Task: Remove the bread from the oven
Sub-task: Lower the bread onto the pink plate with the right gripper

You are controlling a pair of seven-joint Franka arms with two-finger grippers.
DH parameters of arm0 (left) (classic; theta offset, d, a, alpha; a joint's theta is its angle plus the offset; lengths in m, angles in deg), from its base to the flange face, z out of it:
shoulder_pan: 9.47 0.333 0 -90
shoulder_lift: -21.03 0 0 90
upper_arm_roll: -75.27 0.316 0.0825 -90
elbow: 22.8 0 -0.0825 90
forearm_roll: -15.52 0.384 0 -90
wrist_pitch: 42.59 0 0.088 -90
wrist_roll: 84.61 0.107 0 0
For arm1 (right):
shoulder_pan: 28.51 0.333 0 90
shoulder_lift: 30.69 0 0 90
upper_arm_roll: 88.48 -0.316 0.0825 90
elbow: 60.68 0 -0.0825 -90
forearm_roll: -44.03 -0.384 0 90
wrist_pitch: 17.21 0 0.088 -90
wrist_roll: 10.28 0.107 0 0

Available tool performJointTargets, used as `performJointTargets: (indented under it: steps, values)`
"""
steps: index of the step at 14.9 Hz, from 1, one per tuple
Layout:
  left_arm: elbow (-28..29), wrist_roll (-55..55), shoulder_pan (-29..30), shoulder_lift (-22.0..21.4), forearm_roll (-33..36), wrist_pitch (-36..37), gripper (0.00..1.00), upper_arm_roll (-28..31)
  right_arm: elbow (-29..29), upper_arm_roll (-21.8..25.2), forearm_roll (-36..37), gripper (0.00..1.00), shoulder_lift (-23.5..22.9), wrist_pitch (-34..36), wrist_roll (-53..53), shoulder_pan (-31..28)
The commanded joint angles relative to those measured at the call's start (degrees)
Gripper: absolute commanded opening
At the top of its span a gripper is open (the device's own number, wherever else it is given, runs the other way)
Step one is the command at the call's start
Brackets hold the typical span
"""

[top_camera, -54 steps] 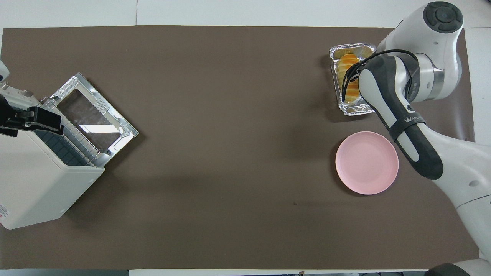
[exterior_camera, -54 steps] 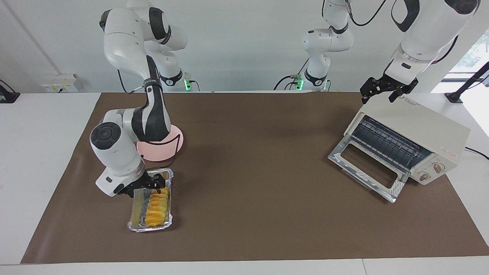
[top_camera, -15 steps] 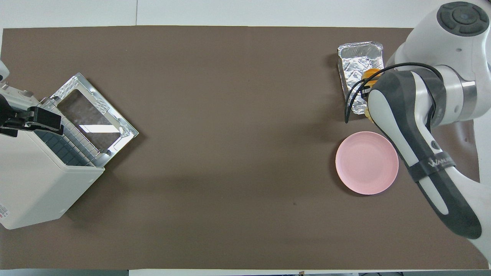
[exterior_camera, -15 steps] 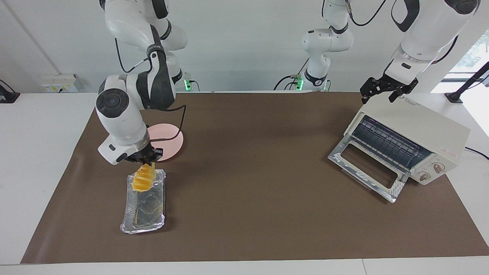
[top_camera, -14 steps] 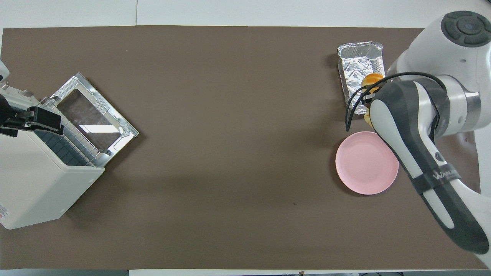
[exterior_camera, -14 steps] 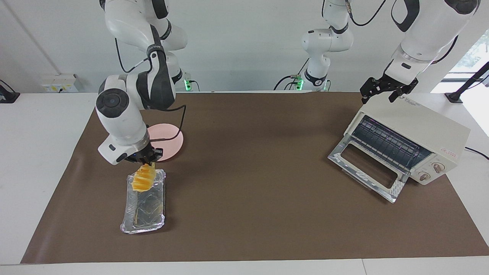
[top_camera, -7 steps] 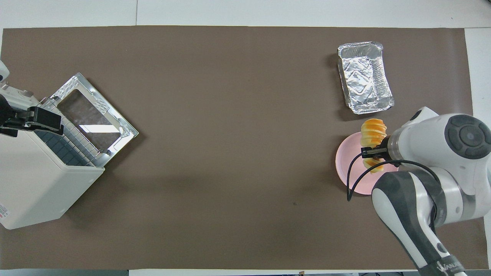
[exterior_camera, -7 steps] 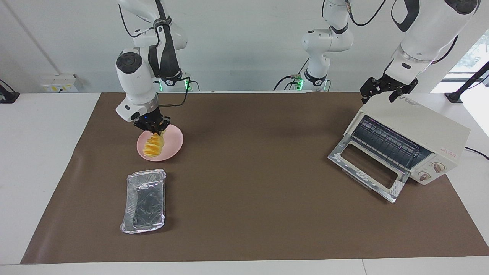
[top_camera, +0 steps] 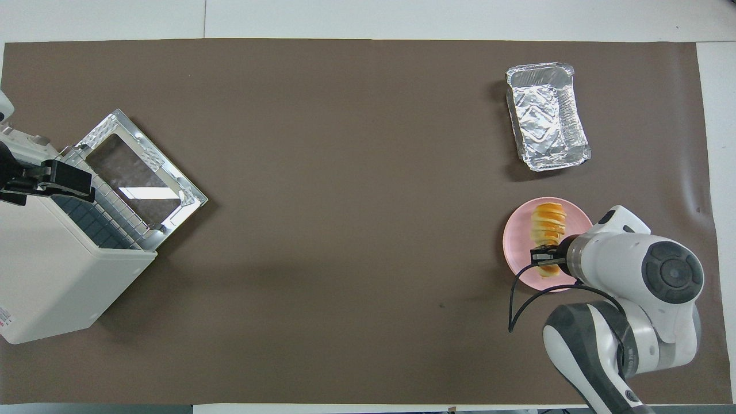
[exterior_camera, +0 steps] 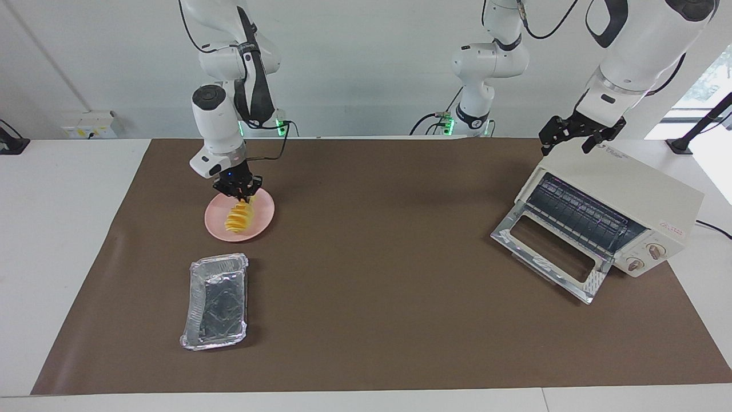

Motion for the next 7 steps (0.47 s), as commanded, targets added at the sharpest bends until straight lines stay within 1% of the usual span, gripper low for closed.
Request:
performJointTargets:
  steps: [1, 2, 3, 6, 7]
  values:
    - [1.5, 0.1, 0.7, -1.6, -0.9, -0.5, 1.00, -0.2, 0.4, -0.5, -0.8, 0.02, -1.0, -2.1, 0.3, -0.8]
    - [1.5, 0.1, 0.7, -1.6, -0.8, -0.5, 1.00, -0.3, 0.4, -0.5, -0.8, 0.53, -1.0, -1.9, 0.3, -0.8]
    - [1.5, 0.1, 0.7, -1.6, -0.9, -0.5, 1.00, -0.2, 0.3, -0.5, -0.8, 1.00, -1.0, -1.7, 0.1, -0.8]
    - [1.5, 0.1, 0.7, -1.6, -0.8, -0.5, 1.00, -0.2, -0.5, -0.5, -0.8, 1.00, -1.1, -1.3, -0.1, -0.8]
    - [1.5, 0.1, 0.7, -1.6, -0.9, -0.5, 1.00, -0.3, -1.5, -0.5, -0.7, 1.00, -1.1, -0.5, -0.4, -0.7]
